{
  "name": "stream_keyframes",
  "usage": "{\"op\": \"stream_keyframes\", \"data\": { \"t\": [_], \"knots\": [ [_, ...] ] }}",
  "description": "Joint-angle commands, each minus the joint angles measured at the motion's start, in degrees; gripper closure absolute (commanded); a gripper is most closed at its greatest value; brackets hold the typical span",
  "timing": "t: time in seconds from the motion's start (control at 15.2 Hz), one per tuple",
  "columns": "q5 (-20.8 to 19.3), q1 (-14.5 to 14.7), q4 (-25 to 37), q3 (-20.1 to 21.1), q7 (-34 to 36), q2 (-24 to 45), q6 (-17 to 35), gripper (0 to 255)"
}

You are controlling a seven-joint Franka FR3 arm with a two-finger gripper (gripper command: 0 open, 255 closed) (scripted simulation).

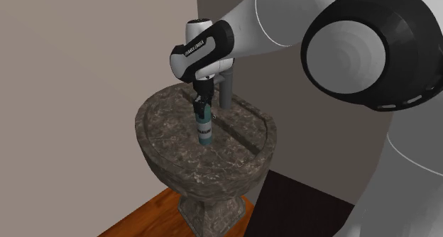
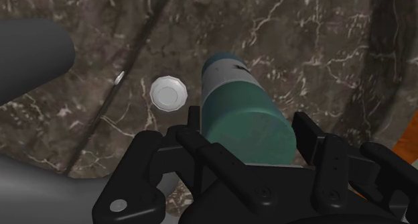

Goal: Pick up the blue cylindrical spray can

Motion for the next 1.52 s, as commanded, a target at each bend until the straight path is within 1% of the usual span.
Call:
{"op": "stream_keyframes", "data": {
  "t": [0.0, 0.4, 1.39, 1.45],
  "knots": [
    [0.0, 0.0, -0.1, 0.0, 0.0, 0.1, 0.1, 255],
    [0.0, 0.0, -0.1, 0.0, 0.0, 0.0, 0.1, 255],
    [-2.0, 0.4, 5.9, -0.5, 1.3, -4.6, -10.3, 255],
    [-2.0, 0.4, 6.0, -0.5, 1.3, -4.6, -10.4, 255]
  ]
}}
